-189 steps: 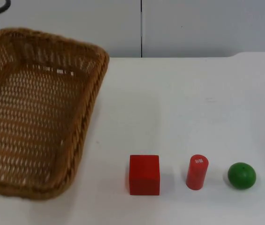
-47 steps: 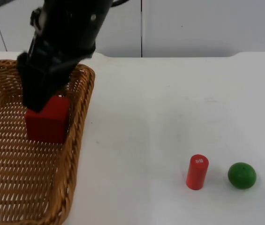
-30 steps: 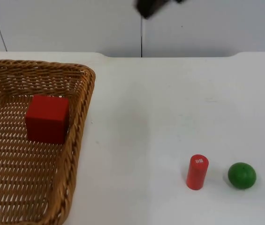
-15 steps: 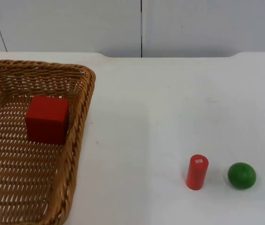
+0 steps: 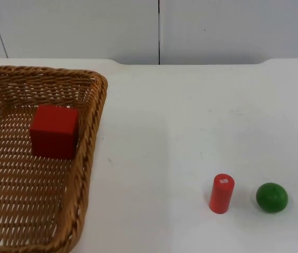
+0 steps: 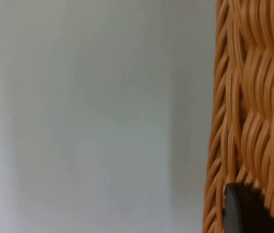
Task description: Pick up the basket with the left hand and place the object to the left of the red cylinder into the basket with the right hand.
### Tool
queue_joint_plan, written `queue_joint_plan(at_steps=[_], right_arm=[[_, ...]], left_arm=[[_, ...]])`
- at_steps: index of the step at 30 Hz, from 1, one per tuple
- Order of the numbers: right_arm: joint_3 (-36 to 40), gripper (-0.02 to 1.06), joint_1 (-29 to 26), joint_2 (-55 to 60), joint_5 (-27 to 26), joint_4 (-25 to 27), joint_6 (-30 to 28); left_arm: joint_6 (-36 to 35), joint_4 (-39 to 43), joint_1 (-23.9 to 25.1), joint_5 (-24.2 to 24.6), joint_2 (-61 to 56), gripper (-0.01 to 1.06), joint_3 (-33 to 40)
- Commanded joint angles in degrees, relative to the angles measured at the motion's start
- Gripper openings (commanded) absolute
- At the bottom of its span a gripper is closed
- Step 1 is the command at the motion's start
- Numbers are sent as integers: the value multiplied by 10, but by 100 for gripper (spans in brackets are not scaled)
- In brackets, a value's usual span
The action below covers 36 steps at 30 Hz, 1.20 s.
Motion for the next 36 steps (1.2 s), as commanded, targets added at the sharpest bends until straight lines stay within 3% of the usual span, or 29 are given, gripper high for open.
queue_joint_plan(at_steps=[1,5,10,16,27,34,36], right_arm=[[2,72,-3,-4,-10,-2,-1],[2,72,-3,-4,-11,-2,-1],[2,72,-3,-4,-14,-3,-1],[2,72,-3,-4,-19,-3,-3],[2,72,-3,-4,-24,-4,-3],[2,72,-3,-4,-25,-10,-3],[2,72,-3,-4,-25,-16,-3]], left_arm=[[4,-39,1,-2,-5,0,1],[4,-66,0,-27,6,0,1],[9,-90,-50,-83,72,0,-16],[9,-115,-132,-142,198,0,-114],[10,-166,-165,-113,388,0,-327],[8,-166,-173,-107,420,2,-359],[4,-162,-173,-107,420,12,-359]])
